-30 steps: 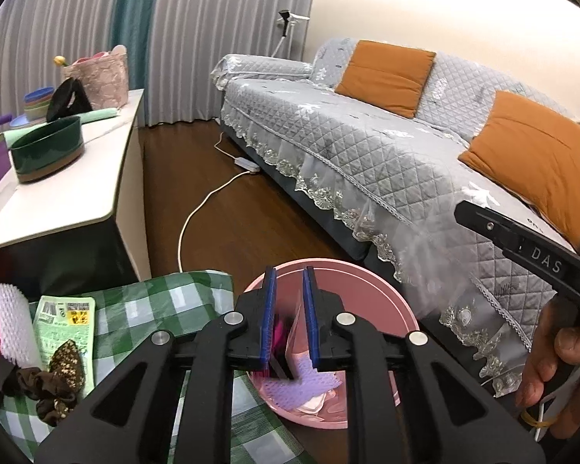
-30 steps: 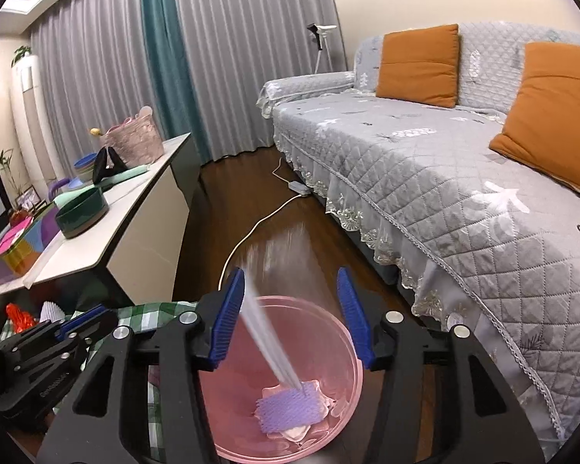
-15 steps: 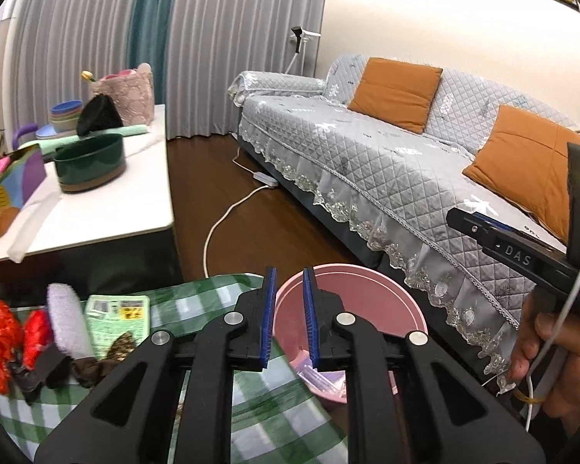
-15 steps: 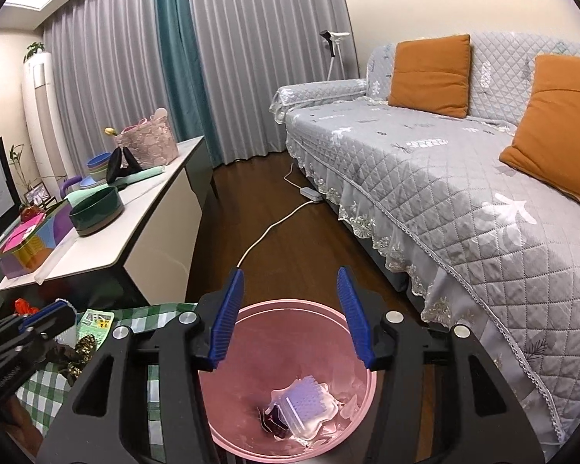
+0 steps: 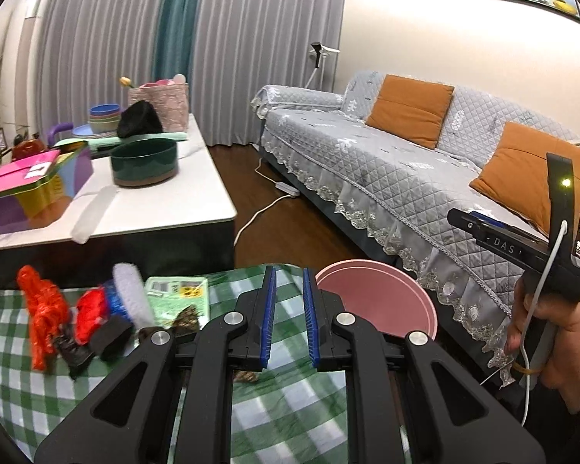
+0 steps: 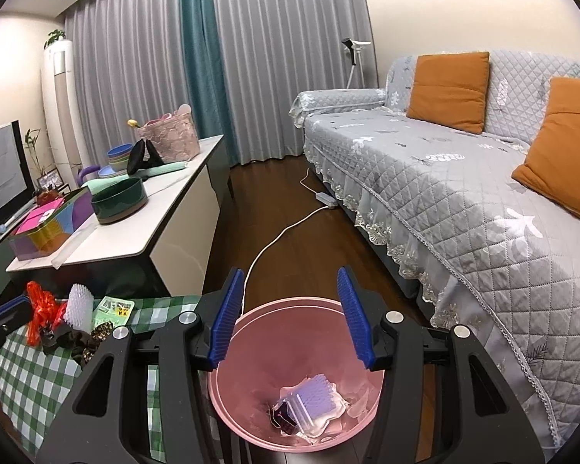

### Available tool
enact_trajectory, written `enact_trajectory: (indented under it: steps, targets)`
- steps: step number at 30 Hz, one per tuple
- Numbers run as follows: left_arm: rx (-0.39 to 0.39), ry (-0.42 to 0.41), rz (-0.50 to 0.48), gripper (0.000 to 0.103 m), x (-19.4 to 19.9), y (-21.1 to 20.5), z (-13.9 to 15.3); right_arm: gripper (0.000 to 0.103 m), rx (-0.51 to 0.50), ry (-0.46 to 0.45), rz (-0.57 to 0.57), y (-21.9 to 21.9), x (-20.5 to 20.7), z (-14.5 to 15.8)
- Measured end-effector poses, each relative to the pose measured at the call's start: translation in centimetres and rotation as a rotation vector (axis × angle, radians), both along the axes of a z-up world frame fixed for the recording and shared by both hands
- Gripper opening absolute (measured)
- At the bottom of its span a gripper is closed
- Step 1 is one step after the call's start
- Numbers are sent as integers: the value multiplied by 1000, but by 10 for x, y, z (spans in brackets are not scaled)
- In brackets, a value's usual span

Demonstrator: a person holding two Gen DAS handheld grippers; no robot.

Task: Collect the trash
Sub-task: 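Move the right gripper to the brown scrunchie while the left reaches the orange bag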

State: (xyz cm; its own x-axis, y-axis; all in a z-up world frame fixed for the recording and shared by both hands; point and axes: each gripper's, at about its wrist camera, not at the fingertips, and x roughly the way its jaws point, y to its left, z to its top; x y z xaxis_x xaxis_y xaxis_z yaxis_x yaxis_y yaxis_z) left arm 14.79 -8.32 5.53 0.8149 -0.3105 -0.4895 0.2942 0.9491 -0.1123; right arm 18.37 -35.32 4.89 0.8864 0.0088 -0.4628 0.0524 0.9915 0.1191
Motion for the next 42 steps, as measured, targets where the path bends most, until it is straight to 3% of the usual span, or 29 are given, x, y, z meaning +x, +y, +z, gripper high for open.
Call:
enact_trajectory:
  steps: [12, 35, 42]
  targets:
    - [8, -3, 84, 14, -20, 57, -3, 51, -20, -4, 40, 21, -3, 2]
    - [17, 26, 246, 14, -27, 123, -41, 51, -59, 8, 130, 65, 9, -5]
    - [14, 58, 314, 14, -25, 154, -57, 51, -48, 36, 206, 90, 20, -13]
